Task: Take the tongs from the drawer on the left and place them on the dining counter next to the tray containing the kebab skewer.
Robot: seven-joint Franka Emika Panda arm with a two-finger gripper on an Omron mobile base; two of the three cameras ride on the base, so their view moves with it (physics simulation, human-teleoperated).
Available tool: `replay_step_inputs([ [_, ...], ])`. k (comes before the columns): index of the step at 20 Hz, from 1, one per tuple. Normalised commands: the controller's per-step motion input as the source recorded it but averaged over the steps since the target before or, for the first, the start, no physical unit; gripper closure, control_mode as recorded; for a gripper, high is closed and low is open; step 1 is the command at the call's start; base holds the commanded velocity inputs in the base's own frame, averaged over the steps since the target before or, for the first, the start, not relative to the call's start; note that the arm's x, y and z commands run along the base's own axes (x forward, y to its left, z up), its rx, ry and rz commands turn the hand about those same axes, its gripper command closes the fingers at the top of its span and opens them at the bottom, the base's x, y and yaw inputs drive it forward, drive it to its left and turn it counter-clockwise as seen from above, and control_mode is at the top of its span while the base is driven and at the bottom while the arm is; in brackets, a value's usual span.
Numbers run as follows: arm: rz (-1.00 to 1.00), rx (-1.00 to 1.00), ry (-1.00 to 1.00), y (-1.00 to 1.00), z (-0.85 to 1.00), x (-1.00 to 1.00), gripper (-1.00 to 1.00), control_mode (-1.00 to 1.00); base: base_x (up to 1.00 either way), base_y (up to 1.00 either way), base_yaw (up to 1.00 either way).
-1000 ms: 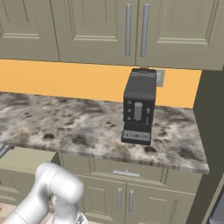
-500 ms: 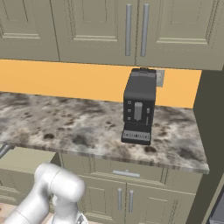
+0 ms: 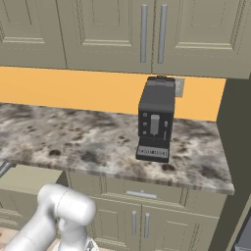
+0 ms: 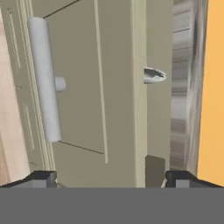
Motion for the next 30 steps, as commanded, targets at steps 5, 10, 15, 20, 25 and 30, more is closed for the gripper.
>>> replay_step_inputs([
  [5, 0.01, 0.07, 0.11, -0.13, 0.16, 0.03, -1.0, -1.0, 0.0, 0.0, 0.0],
  [10, 0.05, 0.07, 0.16, -0.07, 0.21, 0.0, -1.0, -1.0, 0.0, 0.0, 0.0],
  [15, 0.04, 0.07, 0.17, -0.06, 0.24, 0.0, -1.0, -1.0, 0.0, 0.0, 0.0],
  [20, 0.02, 0.04, 0.22, -0.01, 0.13, 0.08, -1.0, -1.0, 0.0, 0.0, 0.0],
  [25, 0.04, 0.02, 0.22, -0.07, 0.06, 0.1, -1.0, -1.0, 0.0, 0.0, 0.0],
  [30, 0.04, 0.0, 0.16, 0.0, 0.0, 0.05, -1.0, -1.0, 0.0, 0.0, 0.0],
])
